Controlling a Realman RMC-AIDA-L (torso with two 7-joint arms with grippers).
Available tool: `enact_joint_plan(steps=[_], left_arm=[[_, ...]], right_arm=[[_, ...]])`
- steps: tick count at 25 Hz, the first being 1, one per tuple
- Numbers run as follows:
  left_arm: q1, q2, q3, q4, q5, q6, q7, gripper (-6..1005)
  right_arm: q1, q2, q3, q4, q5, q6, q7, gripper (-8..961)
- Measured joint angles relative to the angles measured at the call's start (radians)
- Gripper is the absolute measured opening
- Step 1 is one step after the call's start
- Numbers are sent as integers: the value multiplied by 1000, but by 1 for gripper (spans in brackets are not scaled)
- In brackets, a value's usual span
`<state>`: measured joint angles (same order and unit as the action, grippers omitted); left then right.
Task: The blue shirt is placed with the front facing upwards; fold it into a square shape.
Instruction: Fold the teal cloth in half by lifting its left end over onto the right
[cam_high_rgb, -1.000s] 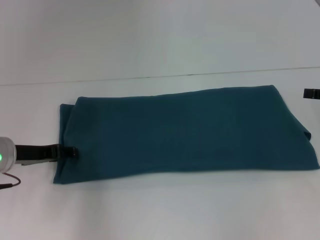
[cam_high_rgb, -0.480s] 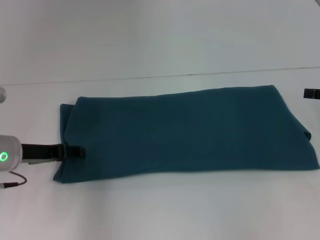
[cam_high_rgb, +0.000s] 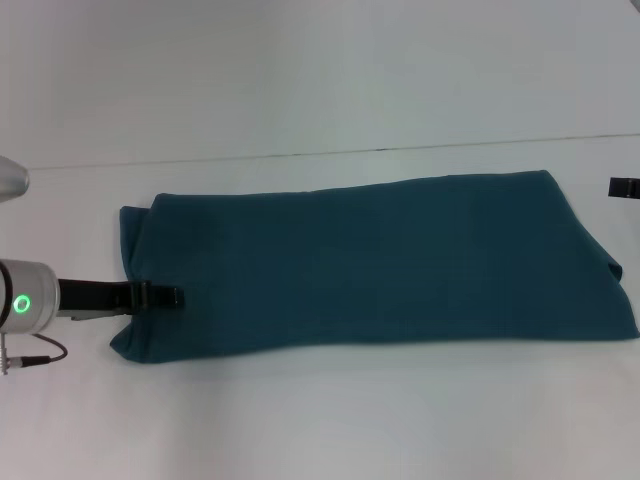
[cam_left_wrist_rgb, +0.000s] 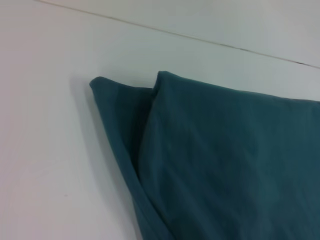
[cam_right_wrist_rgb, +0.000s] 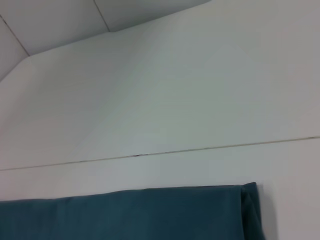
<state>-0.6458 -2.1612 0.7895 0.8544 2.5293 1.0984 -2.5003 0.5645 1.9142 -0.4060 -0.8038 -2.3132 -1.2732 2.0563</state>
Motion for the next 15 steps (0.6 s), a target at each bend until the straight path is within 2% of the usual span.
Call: enact_joint_plan(steps=[15], left_arm=[[-13, 1, 20, -2, -2, 8, -4, 646]], right_arm=[[-1, 0, 4, 0, 0, 0, -4, 916]])
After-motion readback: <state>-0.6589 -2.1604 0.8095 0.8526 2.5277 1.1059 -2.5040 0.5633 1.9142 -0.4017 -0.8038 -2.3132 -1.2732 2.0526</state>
